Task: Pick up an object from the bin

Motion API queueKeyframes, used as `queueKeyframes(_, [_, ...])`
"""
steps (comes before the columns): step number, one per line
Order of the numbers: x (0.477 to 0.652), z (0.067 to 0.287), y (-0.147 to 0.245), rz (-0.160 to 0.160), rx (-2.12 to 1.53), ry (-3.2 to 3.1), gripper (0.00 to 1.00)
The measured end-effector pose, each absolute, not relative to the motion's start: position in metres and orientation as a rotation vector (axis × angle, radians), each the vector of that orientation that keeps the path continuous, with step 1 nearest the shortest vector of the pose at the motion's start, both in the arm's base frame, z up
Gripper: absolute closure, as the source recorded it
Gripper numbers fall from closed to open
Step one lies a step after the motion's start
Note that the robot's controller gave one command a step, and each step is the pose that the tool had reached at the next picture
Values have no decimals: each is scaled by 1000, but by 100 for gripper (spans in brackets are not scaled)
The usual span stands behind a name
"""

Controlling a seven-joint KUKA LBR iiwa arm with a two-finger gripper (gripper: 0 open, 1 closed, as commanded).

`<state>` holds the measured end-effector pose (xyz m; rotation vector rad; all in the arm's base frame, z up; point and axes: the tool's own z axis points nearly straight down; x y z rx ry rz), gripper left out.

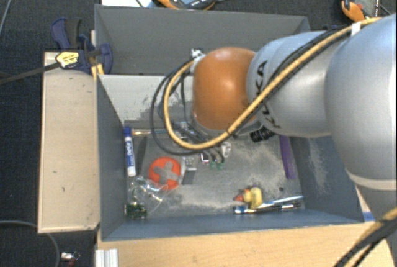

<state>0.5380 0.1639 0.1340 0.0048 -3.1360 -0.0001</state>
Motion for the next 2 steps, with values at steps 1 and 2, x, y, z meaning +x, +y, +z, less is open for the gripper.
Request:
queueKeyframes(1, [540,138,163,-2,-5,-3144,0])
queueKeyframes(2, [534,71,182,-4,-164,-3139,0])
